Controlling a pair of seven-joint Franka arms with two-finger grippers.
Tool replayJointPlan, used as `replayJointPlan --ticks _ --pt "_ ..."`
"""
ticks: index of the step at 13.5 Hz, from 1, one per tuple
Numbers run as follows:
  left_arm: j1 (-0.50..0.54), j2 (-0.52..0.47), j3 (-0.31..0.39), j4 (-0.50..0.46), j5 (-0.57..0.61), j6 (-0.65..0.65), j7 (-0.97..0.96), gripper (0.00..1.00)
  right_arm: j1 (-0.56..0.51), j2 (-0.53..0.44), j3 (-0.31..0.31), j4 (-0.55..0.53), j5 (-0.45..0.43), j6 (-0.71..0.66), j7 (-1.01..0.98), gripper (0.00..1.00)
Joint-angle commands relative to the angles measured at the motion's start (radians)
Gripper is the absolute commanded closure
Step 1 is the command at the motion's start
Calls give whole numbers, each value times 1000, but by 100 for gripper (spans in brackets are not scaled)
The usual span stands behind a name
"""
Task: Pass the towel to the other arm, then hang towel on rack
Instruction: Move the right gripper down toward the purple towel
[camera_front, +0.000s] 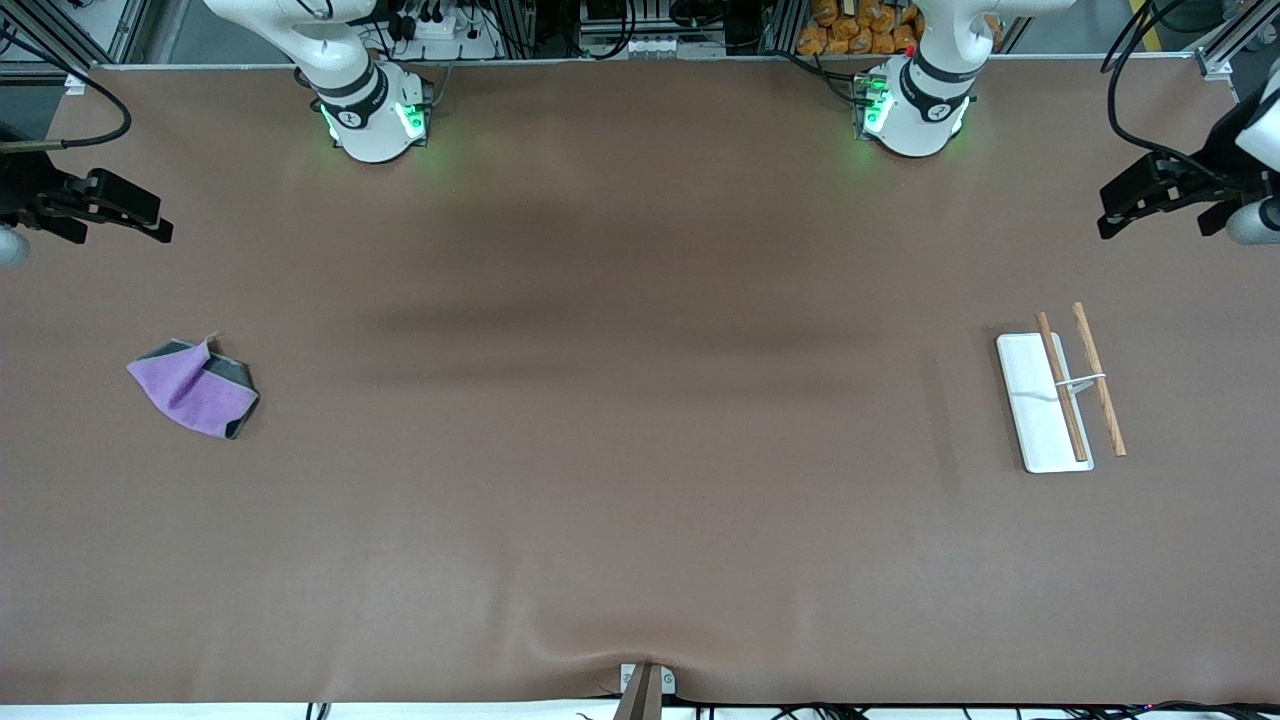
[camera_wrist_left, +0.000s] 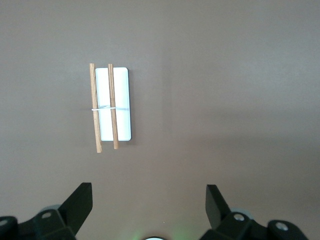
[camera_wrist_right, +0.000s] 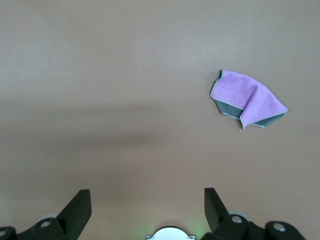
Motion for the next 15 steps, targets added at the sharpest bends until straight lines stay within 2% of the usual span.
replayJointPlan --ticks 1,8,12,15 --pt "5 -3 -3 2 5 -5 9 0 4 -1 -4 10 -3 -13 5 0" --pt "5 20 -3 5 4 -5 17 0 5 10 -4 7 -5 -11 5 0" --pt "-2 23 -10 -11 5 -4 8 0 0 22 -4 10 -5 -59 5 0" --pt "-6 29 -10 -25 5 7 8 0 -28 42 -5 -36 1 -56 2 0"
